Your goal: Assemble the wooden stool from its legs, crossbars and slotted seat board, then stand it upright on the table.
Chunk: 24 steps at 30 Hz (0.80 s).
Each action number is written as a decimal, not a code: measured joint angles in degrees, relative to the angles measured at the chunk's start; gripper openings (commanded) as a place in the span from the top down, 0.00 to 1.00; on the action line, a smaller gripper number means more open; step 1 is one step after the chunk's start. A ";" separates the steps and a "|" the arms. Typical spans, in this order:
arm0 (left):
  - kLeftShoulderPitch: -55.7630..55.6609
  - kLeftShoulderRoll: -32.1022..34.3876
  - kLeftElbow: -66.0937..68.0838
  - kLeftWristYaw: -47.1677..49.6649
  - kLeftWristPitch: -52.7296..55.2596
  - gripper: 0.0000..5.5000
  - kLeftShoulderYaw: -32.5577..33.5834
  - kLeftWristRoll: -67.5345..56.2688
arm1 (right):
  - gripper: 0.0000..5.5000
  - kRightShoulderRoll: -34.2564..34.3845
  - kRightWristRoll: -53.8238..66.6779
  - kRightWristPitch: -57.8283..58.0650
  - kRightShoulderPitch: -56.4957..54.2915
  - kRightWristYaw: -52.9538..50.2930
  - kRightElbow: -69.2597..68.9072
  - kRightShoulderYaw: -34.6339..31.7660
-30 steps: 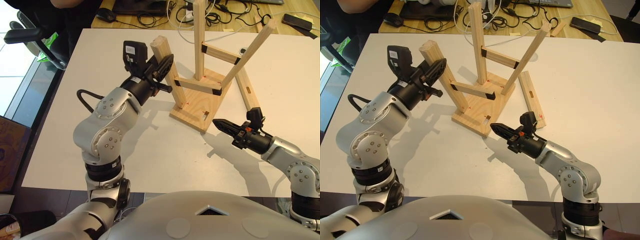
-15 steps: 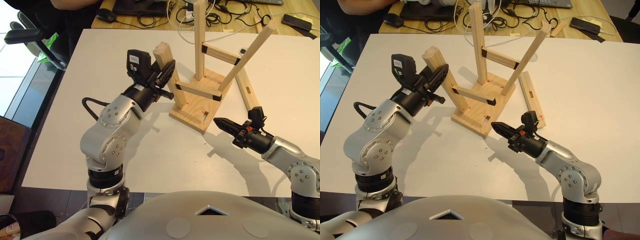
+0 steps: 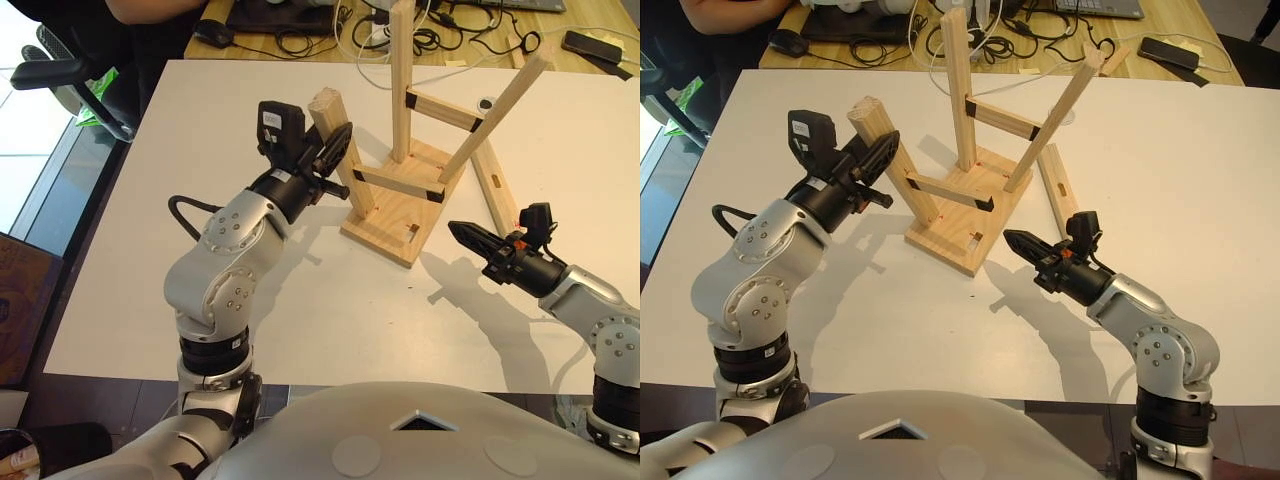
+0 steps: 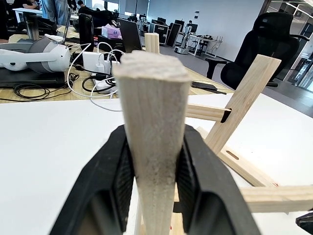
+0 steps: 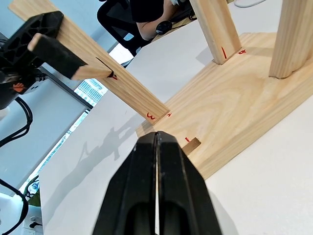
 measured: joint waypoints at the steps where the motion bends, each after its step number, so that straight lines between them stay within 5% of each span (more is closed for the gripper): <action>1: -0.21 1.16 -0.17 -0.69 -0.83 0.81 -1.44 1.02 | 1.00 0.00 -0.04 0.00 0.00 0.00 0.00 0.05; 24: -6.43 -2.52 14.53 2.17 -12.18 0.81 -2.48 9.94 | 1.00 0.17 1.52 0.50 -4.56 -1.86 2.77 -0.80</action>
